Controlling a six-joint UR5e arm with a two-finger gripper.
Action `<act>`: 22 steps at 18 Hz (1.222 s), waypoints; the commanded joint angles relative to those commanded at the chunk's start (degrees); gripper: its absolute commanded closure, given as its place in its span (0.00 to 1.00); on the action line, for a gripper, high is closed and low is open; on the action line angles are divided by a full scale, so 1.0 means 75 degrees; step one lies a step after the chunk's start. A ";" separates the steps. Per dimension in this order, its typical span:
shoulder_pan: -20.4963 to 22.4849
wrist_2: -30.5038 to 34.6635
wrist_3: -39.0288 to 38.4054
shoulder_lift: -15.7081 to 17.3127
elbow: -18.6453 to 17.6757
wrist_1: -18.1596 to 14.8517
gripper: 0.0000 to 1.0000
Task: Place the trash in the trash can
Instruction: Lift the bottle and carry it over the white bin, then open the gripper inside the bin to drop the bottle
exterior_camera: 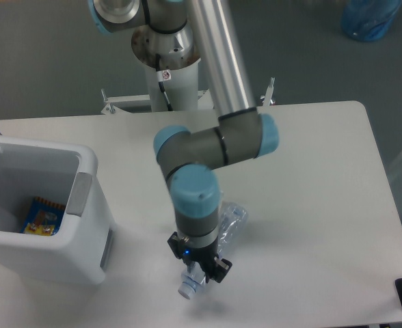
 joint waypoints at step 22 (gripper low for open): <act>0.0025 -0.6156 -0.2581 0.1582 0.1233 0.0105 0.77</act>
